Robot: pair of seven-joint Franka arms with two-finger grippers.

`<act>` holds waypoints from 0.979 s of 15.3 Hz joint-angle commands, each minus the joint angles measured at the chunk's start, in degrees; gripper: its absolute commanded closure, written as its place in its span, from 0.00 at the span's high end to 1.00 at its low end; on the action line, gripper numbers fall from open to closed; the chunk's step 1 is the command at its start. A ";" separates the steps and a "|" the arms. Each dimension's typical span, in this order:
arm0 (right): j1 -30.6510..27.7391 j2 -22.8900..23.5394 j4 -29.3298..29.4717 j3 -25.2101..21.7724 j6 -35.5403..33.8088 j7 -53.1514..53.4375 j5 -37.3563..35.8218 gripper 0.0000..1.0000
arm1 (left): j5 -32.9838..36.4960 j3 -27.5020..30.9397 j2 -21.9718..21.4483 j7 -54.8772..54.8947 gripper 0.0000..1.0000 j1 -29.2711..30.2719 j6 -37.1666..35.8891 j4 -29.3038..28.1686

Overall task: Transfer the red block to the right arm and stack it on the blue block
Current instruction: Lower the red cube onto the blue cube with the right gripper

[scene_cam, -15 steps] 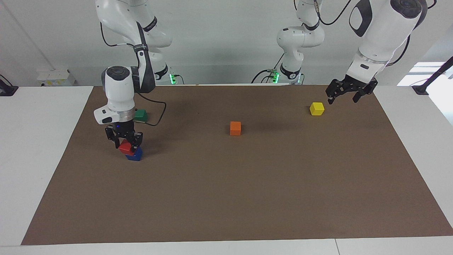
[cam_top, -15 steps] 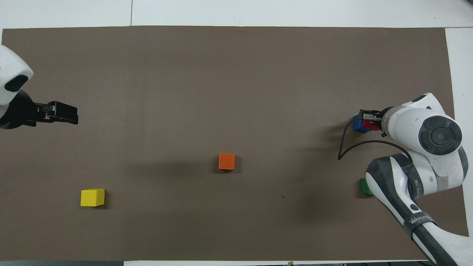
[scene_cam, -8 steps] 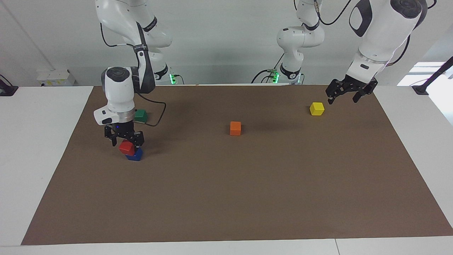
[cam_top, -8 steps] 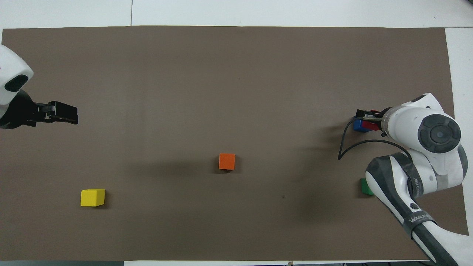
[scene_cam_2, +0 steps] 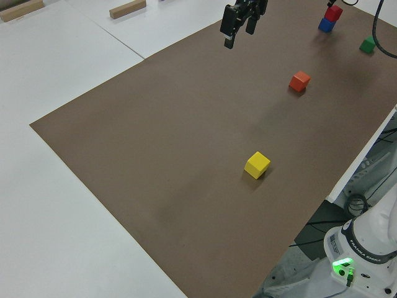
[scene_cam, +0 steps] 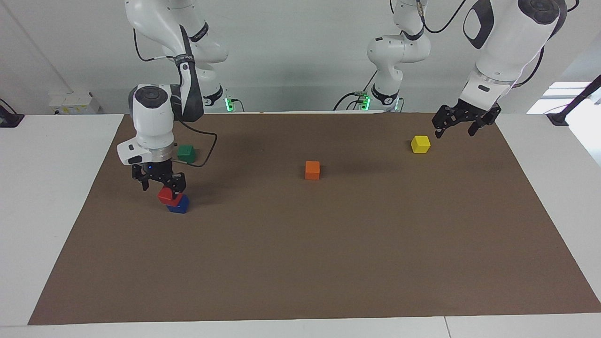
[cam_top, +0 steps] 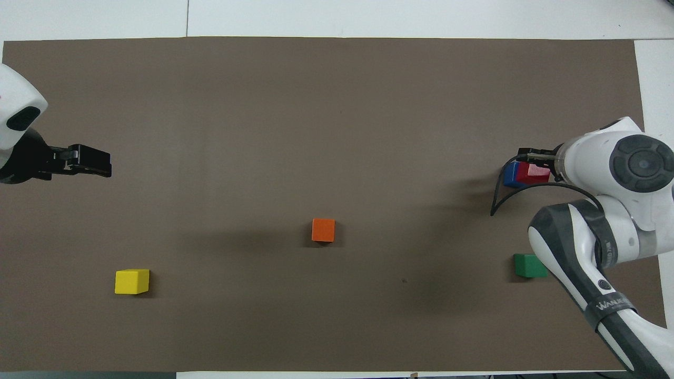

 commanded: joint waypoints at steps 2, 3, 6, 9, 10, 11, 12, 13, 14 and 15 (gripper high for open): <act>-0.31 -0.97 7.15 0.22 -11.42 -14.06 11.52 1.00 | 0.70 0.09 -0.24 -0.60 1.00 -0.03 -0.51 -0.23; -0.49 -1.76 8.20 0.22 -14.58 -16.19 13.54 1.00 | 0.70 0.09 -0.32 -0.60 1.00 -0.03 -0.43 -0.23; -0.58 -4.22 10.14 0.22 -23.29 -20.50 14.62 1.00 | 0.70 0.09 -0.32 -0.60 1.00 -0.03 -0.51 -0.23; -0.23 -5.55 11.81 0.31 -28.84 -22.10 14.71 1.00 | 0.70 0.09 -0.33 -0.60 1.00 -0.03 -0.51 -0.23; -0.23 -5.64 13.30 0.31 -31.03 -22.10 14.71 1.00 | 0.70 0.09 -0.24 -0.60 1.00 -0.03 -0.51 -0.23; -0.23 -5.64 15.57 0.22 -34.01 -22.45 15.32 1.00 | 0.70 0.09 -0.32 -0.60 1.00 -0.03 -0.51 -0.23; -0.40 -5.20 18.64 0.14 -36.65 -22.89 16.98 1.00 | 0.70 0.09 -0.33 -0.60 1.00 -0.03 -0.51 -0.23; -0.84 -4.50 22.15 0.13 -40.07 -22.98 17.95 1.00 | 0.70 0.09 -0.33 -0.51 1.00 -0.03 -0.51 -0.23; -0.93 -3.19 25.15 0.05 -42.97 -23.15 18.05 1.00 | 0.70 0.09 -0.24 -0.60 1.00 -0.03 -0.51 -0.23; -1.02 -2.57 26.92 -0.04 -44.13 -23.33 17.96 1.00 | 0.70 0.09 -0.24 -0.51 1.00 -0.03 -0.51 -0.23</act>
